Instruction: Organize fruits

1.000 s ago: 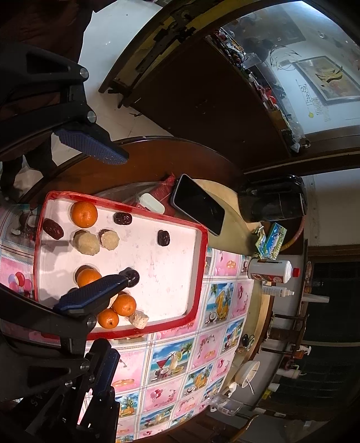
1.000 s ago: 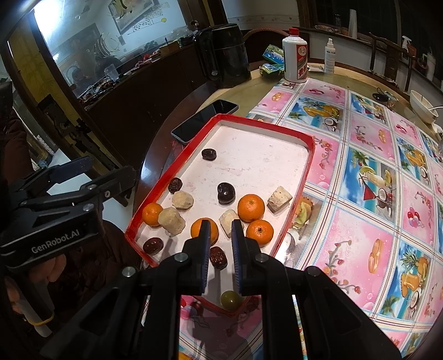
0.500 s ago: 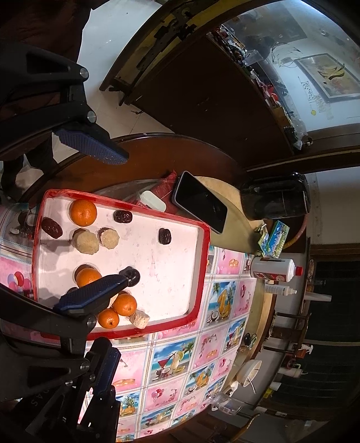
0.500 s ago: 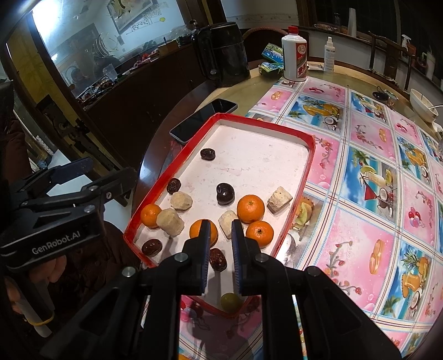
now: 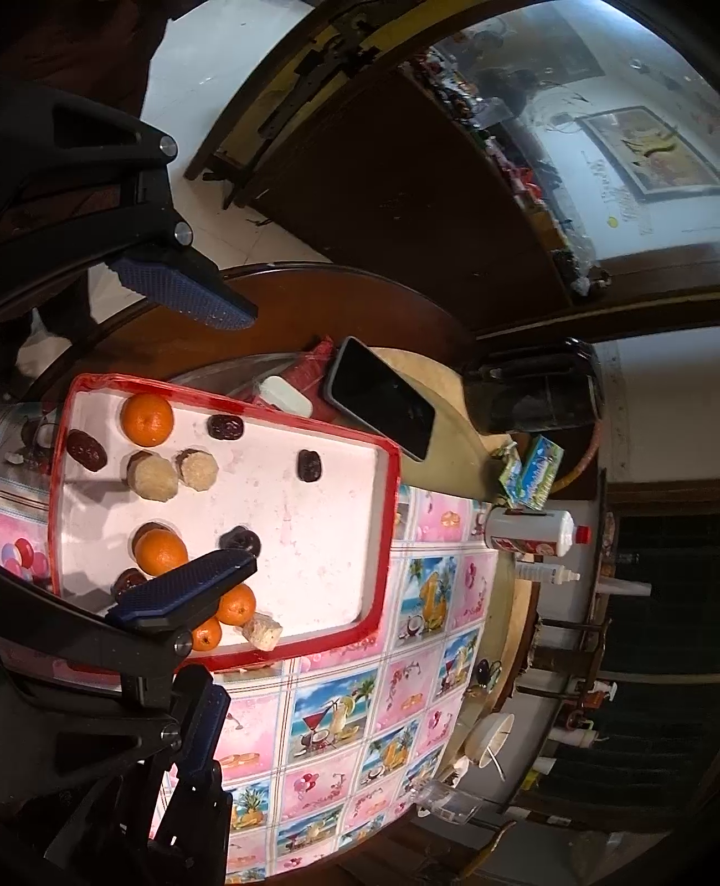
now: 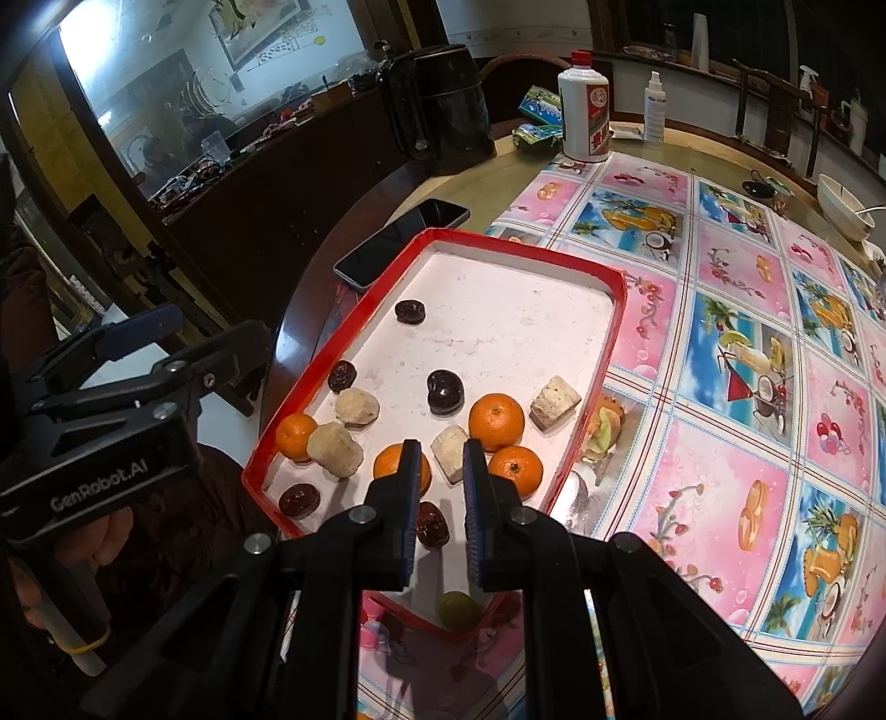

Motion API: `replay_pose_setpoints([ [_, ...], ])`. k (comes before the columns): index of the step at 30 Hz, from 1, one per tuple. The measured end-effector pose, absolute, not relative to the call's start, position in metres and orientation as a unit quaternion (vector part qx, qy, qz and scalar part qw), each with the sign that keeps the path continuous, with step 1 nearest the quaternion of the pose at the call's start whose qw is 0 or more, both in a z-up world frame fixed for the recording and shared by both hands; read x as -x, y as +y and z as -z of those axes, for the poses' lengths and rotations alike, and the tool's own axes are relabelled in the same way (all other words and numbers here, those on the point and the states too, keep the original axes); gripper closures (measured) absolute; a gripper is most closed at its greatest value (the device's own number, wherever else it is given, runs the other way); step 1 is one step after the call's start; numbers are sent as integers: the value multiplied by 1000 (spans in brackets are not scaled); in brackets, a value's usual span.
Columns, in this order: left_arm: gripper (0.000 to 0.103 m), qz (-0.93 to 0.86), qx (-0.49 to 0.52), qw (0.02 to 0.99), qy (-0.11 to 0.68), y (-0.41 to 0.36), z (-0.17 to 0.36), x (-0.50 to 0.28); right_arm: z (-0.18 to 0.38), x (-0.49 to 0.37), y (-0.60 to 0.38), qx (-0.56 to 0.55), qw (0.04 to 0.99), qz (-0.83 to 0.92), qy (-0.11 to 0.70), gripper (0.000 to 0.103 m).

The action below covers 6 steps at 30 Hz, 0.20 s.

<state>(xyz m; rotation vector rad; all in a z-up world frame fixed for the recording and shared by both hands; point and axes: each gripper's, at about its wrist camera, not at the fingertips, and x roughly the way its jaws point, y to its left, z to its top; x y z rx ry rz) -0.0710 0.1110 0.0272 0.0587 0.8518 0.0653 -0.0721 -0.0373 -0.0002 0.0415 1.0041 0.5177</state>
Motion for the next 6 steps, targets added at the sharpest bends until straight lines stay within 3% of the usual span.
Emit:
replay_pose_setpoints([
  [6, 21, -11, -26, 907, 421, 106, -24, 69, 2, 69, -39, -23, 845, -240, 477, 86],
])
